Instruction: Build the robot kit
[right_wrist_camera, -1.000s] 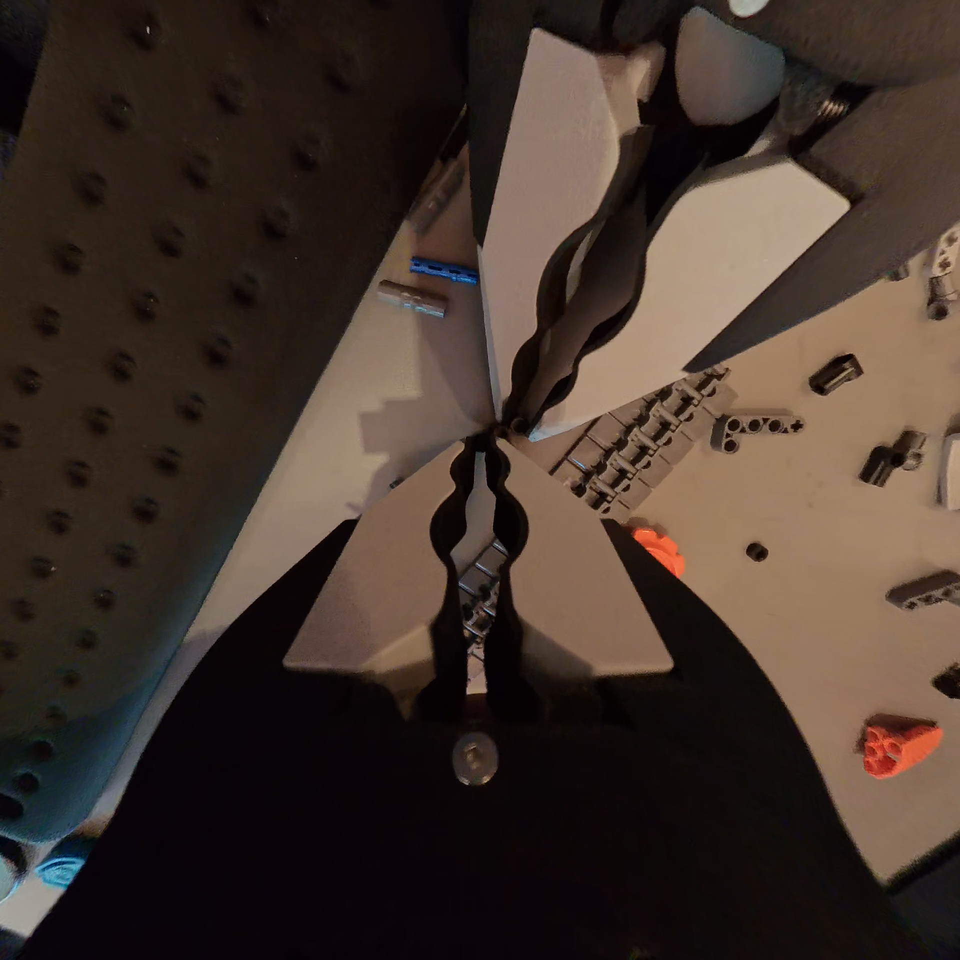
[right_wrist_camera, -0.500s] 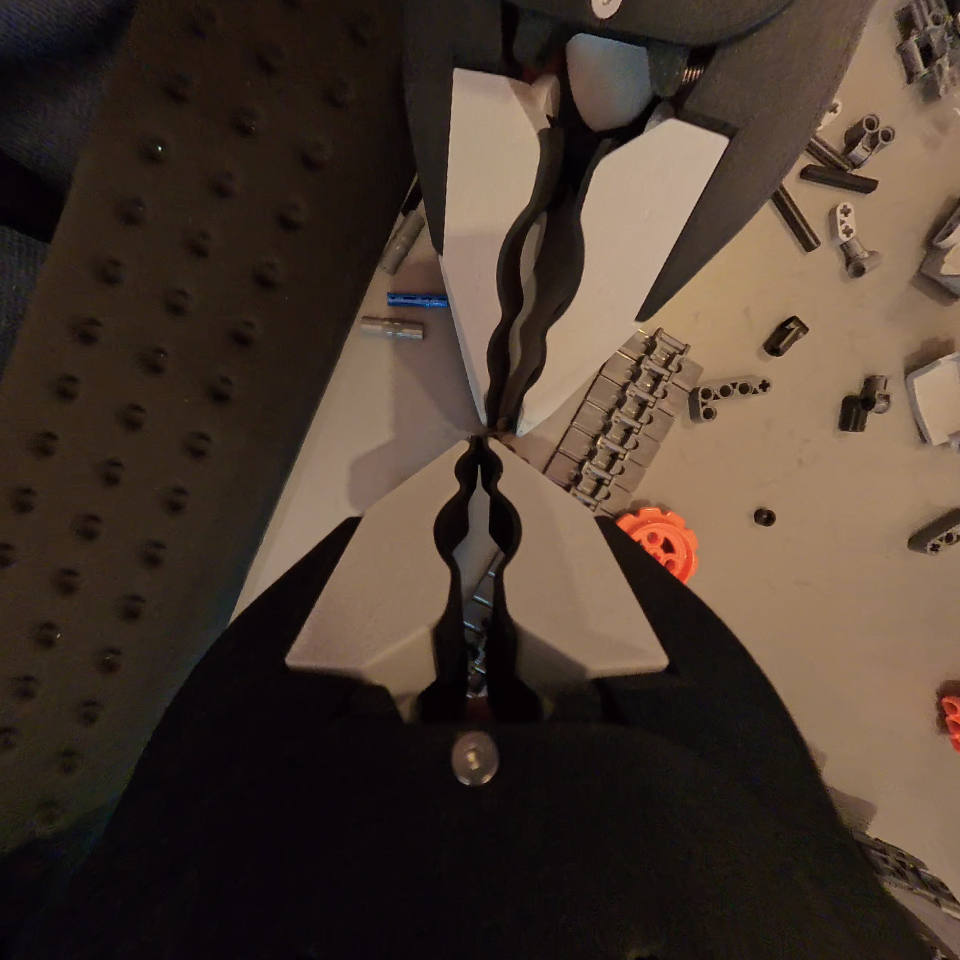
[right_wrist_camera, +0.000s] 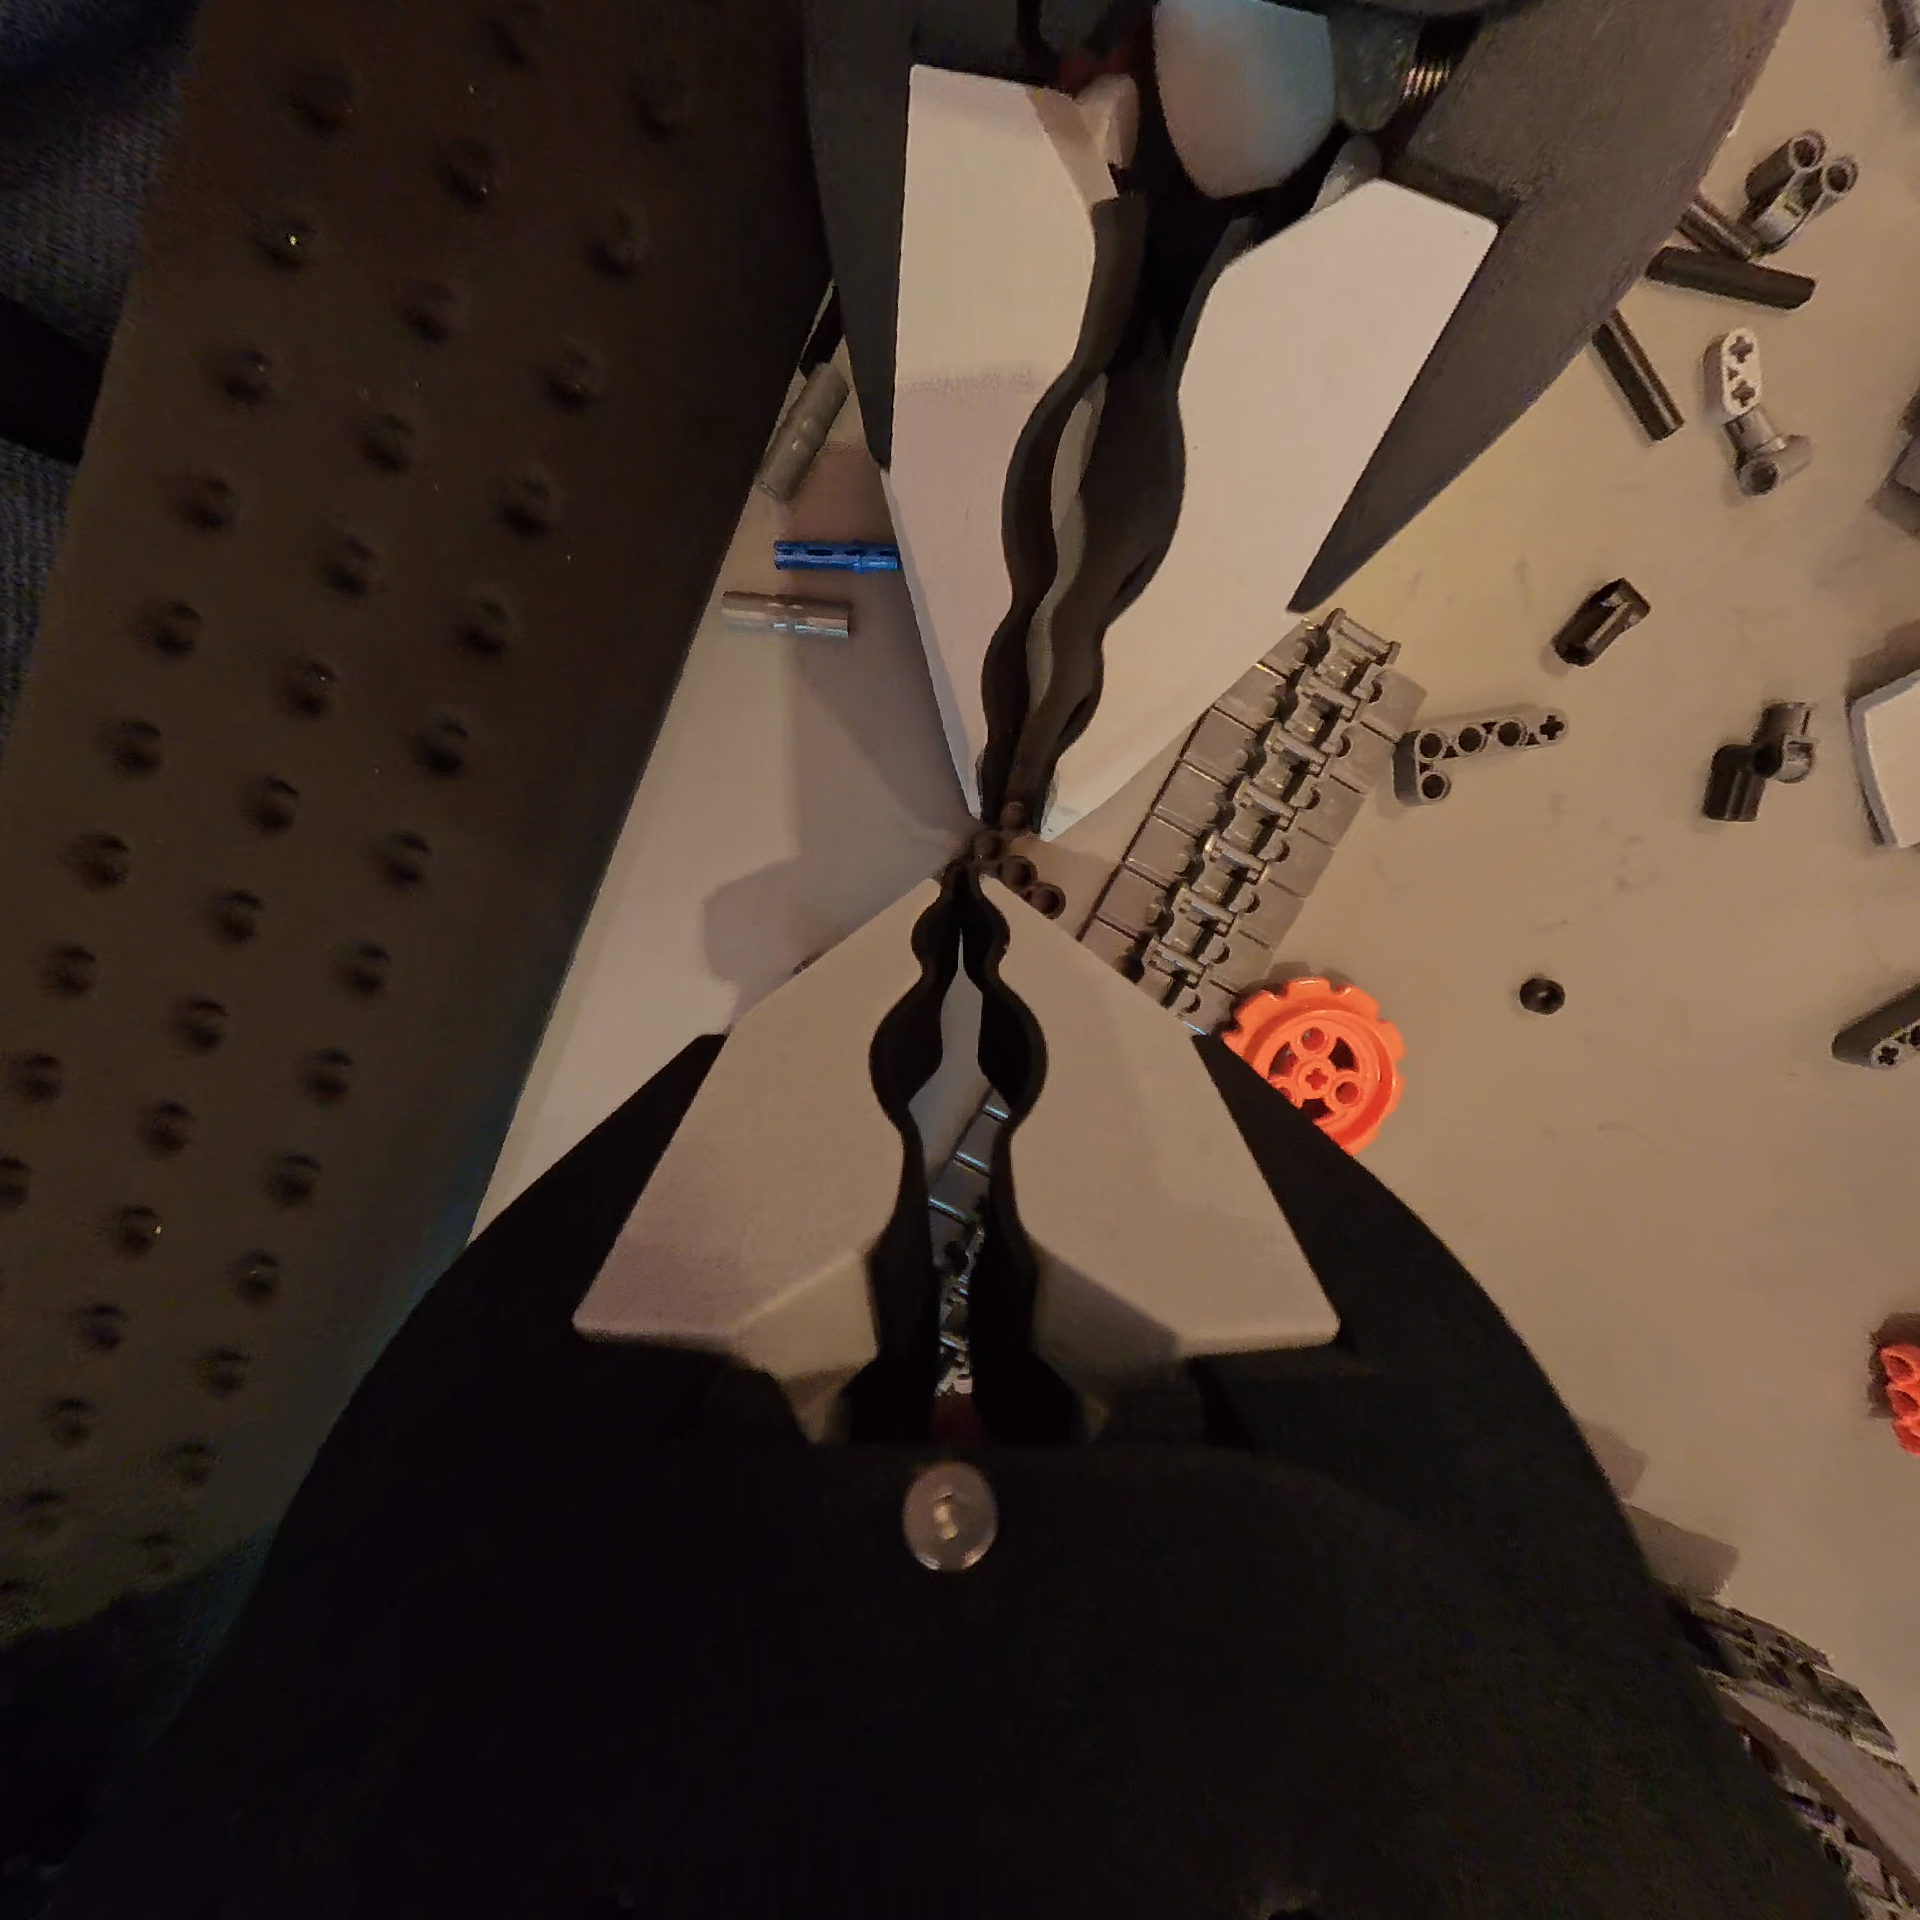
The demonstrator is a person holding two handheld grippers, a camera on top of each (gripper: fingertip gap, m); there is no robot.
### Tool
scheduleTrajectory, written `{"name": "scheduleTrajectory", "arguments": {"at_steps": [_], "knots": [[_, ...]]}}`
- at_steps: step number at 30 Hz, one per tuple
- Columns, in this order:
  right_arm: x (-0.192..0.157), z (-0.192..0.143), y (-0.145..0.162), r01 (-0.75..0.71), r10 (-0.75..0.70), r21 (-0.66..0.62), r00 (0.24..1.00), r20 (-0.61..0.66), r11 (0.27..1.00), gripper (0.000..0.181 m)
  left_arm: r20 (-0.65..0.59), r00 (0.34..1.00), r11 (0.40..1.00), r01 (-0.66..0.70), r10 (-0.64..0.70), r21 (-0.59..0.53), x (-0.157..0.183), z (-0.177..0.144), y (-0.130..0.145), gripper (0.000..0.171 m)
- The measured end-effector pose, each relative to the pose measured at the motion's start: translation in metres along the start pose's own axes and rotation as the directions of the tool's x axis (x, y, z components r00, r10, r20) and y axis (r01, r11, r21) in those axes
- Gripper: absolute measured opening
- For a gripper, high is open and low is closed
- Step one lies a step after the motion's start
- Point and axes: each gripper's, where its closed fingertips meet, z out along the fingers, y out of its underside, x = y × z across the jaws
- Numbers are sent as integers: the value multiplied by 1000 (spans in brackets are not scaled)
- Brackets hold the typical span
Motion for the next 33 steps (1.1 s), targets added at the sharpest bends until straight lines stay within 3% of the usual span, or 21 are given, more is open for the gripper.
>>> {"name": "scheduleTrajectory", "arguments": {"at_steps": [7,12,15,19,23,27,33], "knots": [[1,0,0,-34,34,0,999,21,999,0,7,1000,1000,12,-12,-10,1,-1,0,8],[4,-15,-7,-75,82,119,995,-58,990,4,-33,998,998,59,-60,-31,15,-6,1,8],[9,-27,-8,-111,131,186,987,-96,976,3,-68,995,997,63,-66,-42,26,-12,0,23],[14,-33,-6,-129,169,242,974,-152,962,2,-29,996,996,89,-90,-29,13,-38,3,25],[17,-35,2,-144,198,262,960,-196,954,5,134,984,987,134,-121,-93,-20,-81,29,23],[15,-31,5,-150,212,291,958,-194,945,3,224,965,962,184,-137,-203,-32,-116,61,18],[11,-22,10,-149,206,291,962,-179,945,4,188,970,915,213,-155,-342,-14,-136,89,17]]}}
